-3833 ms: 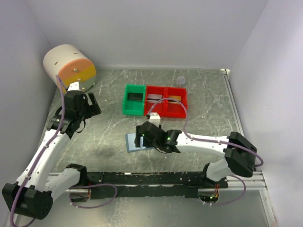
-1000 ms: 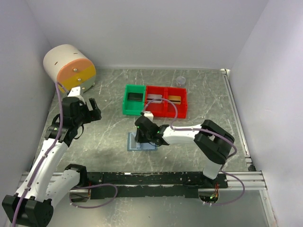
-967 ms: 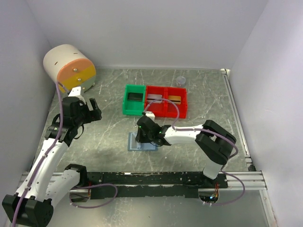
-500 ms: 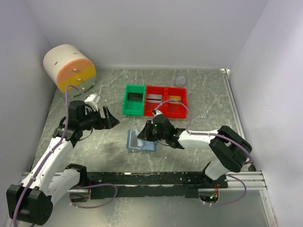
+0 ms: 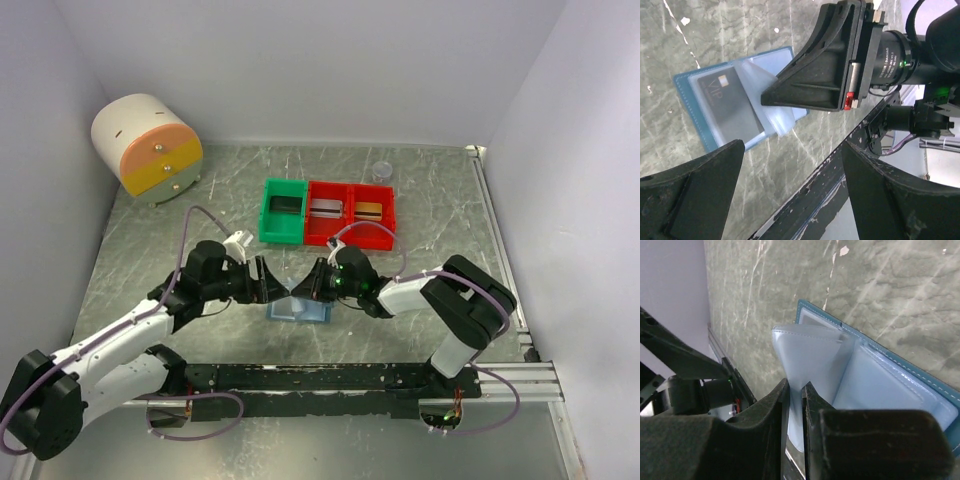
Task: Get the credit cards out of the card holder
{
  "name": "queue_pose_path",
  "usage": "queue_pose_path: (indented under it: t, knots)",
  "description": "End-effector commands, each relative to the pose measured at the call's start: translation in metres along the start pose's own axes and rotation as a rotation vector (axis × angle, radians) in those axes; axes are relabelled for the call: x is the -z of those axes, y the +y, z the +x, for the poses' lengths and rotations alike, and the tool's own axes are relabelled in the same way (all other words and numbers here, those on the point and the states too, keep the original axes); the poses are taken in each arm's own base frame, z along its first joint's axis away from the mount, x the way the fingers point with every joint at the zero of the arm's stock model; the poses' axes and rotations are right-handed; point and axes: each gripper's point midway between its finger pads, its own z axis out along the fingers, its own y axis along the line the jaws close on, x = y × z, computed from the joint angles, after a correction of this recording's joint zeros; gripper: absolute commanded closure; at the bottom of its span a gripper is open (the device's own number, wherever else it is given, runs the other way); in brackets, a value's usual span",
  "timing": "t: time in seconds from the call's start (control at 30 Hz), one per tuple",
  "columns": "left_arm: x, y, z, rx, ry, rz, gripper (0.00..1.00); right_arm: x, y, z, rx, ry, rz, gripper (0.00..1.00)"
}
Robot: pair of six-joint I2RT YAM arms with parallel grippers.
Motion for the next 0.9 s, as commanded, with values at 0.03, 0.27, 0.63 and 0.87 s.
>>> queue_pose_path:
  t: [0.03,0.27,0.63,0.87]
  knots:
    - [-0.016,-0.001,0.0,0.047,-0.067,0.012,0.1,-0.004,0.013,-0.004,0.023,-0.004,-0.074,0.84]
    - [-0.025,0.002,0.021,0.041,-0.047,-0.017,0.12,-0.001,0.002,0.001,0.007,-0.003,-0.062,0.83]
    - [-0.051,-0.009,0.033,0.016,0.027,0.031,0.17,0.003,0.004,0.0,0.008,-0.008,-0.081,0.8]
    - [-0.068,-0.014,0.039,-0.005,0.048,0.036,0.16,-0.001,0.001,0.004,0.015,0.037,-0.084,0.78]
